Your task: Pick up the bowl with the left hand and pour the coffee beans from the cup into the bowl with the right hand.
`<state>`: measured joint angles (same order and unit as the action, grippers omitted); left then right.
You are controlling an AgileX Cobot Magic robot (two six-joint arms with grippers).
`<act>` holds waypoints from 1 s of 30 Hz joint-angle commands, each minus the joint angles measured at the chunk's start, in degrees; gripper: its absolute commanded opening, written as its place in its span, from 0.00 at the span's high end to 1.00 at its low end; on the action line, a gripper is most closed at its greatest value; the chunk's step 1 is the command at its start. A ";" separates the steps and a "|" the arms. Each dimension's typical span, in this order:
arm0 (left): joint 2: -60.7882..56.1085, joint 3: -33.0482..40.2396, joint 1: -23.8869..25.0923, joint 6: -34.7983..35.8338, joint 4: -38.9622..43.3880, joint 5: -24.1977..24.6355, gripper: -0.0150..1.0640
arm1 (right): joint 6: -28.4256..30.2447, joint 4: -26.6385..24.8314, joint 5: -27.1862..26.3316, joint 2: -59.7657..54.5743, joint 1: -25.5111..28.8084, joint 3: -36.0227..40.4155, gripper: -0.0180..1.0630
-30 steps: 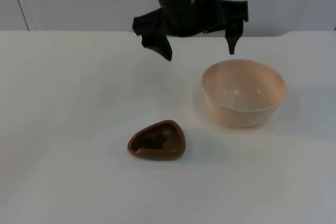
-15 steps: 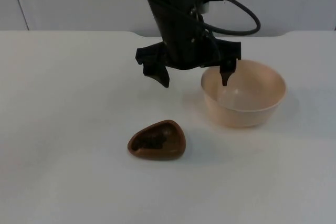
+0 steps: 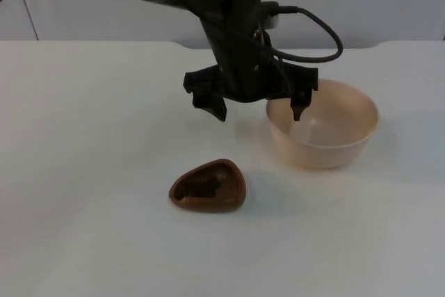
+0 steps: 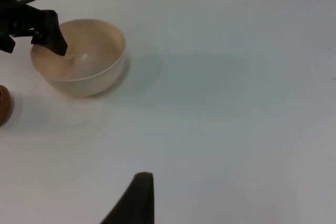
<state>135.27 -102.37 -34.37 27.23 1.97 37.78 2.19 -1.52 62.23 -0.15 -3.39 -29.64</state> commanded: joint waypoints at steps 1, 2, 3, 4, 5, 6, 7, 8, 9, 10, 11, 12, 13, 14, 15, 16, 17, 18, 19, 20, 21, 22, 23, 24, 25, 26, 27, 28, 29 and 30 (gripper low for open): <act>0.00 -0.21 -0.41 0.08 0.53 -0.78 0.05 | -0.22 0.20 -0.46 0.15 0.34 0.11 0.01; 0.00 -0.21 -0.41 0.08 0.53 -0.78 0.05 | -0.22 0.20 -0.46 0.15 0.34 0.11 0.01; 0.00 -0.21 -0.41 0.08 0.53 -0.78 0.05 | -0.22 0.20 -0.46 0.15 0.34 0.11 0.01; 0.00 -0.21 -0.41 0.08 0.53 -0.78 0.05 | -0.22 0.20 -0.46 0.15 0.34 0.11 0.01; 0.13 -0.21 -0.41 0.08 0.53 -0.78 0.06 | -0.22 0.20 -0.46 0.15 0.34 0.11 0.01; 0.13 -0.21 -0.41 0.08 0.53 -0.78 0.07 | -0.22 0.20 -0.46 0.15 0.34 0.11 0.01; 0.13 -0.21 -0.41 0.08 0.53 -0.78 0.07 | -0.22 0.20 -0.46 0.15 0.34 0.11 0.01; 0.13 -0.21 -0.41 0.08 0.53 -0.78 0.09 | -0.22 0.20 -0.46 0.15 0.34 0.11 0.01; 0.13 -0.21 -0.41 0.08 0.53 -0.78 0.13 | -0.22 0.20 -0.46 0.15 0.34 0.11 0.01; 0.13 -0.21 -0.41 0.08 0.53 -0.78 0.16 | -0.22 0.20 -0.46 0.15 0.34 0.11 0.01; 0.13 -0.21 -0.41 0.08 0.53 -0.78 0.22 | -0.22 0.20 -0.46 0.15 0.34 0.11 0.01; 0.13 -0.21 -0.41 0.08 0.53 -0.78 0.22 | -0.22 0.20 -0.46 0.15 0.34 0.11 0.01; 0.13 -0.21 -0.41 0.08 0.68 -0.78 0.32 | -0.22 0.20 -0.46 0.15 0.34 0.11 0.01; 0.13 -0.21 -0.41 0.08 0.68 -0.78 0.37 | -0.22 0.20 -0.46 0.15 0.34 0.11 0.01; 0.13 -0.21 -0.41 0.08 0.68 -0.78 0.44 | -0.22 0.20 -0.46 0.15 0.34 0.11 0.01; 0.13 -0.21 -0.41 0.08 0.68 -0.78 0.50 | -0.22 0.20 -0.46 0.15 0.34 0.11 0.01; 0.13 -0.21 -0.41 0.08 0.68 -0.78 0.50 | -0.22 0.20 -0.46 0.15 0.34 0.11 0.01; 0.13 -0.21 -0.41 0.08 0.68 -0.78 0.55 | -0.22 0.20 -0.46 0.15 0.34 0.11 0.01; 0.13 -0.21 -0.41 0.08 0.68 -0.78 0.61 | -0.22 0.20 -0.46 0.15 0.34 0.11 0.01; 0.13 -0.21 -0.41 0.08 0.68 -0.78 0.67 | -0.22 0.20 -0.46 0.15 0.34 0.11 0.01; 0.13 -0.21 -0.41 0.08 0.68 -0.78 0.73 | -0.22 0.20 -0.46 0.15 0.34 0.11 0.01; 0.13 -0.21 -0.41 0.08 0.68 -0.78 0.77 | -0.22 0.20 -0.46 0.15 0.34 0.11 0.01; 0.13 -0.21 -0.41 0.08 0.68 -0.78 0.77 | -0.22 0.20 -0.46 0.15 0.34 0.11 0.01; 0.02 -0.21 -0.41 0.08 0.68 -0.78 0.83 | -0.22 0.20 -0.46 0.15 0.34 0.11 0.01; 0.02 -0.21 -0.41 0.08 0.68 -0.78 0.88 | -0.22 0.20 -0.46 0.15 0.34 0.11 0.01; -0.09 -0.21 -0.41 0.08 0.68 -0.87 0.92 | -0.22 0.20 -0.46 0.15 0.34 0.11 0.01; -0.33 -0.21 -0.41 0.08 0.68 -0.87 0.97 | -0.22 0.20 -0.46 0.15 0.34 0.11 0.01; -0.50 -0.21 -0.41 0.08 0.68 -0.87 0.99 | -0.22 0.30 -0.46 0.15 0.34 0.11 0.01; -0.88 -0.21 -0.41 0.08 0.57 -0.87 0.99 | -0.22 0.30 -0.46 0.15 0.34 0.11 0.01; -0.88 -0.21 -0.41 0.08 0.57 -0.87 0.99 | -0.22 0.30 -0.46 0.15 0.34 0.11 0.01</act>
<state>135.50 -102.37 -34.40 27.23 2.24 36.97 2.19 -1.52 62.23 -0.15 -3.39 -29.64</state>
